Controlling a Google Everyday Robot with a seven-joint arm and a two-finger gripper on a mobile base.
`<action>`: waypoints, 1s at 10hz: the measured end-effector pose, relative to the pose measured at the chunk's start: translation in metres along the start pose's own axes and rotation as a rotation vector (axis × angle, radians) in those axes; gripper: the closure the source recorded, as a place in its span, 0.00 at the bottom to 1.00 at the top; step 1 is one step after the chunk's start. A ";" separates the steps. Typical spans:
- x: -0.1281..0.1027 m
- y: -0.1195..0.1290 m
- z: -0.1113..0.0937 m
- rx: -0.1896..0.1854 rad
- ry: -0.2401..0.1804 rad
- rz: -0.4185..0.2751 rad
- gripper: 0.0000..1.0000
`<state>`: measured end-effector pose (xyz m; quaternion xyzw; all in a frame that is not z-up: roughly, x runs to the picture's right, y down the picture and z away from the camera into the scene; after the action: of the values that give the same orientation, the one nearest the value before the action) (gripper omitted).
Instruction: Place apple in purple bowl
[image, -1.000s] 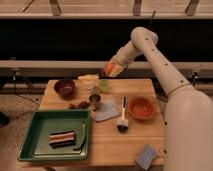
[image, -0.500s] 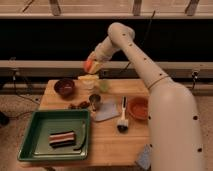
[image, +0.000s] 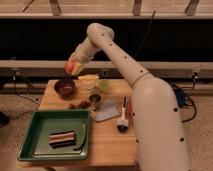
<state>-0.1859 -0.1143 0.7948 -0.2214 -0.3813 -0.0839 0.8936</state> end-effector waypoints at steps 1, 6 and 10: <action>-0.008 0.000 0.015 -0.019 -0.008 -0.020 1.00; -0.007 0.000 0.081 -0.078 -0.038 -0.025 1.00; -0.008 -0.008 0.118 -0.070 -0.003 -0.022 0.86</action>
<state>-0.2701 -0.0670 0.8635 -0.2486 -0.3817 -0.1069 0.8838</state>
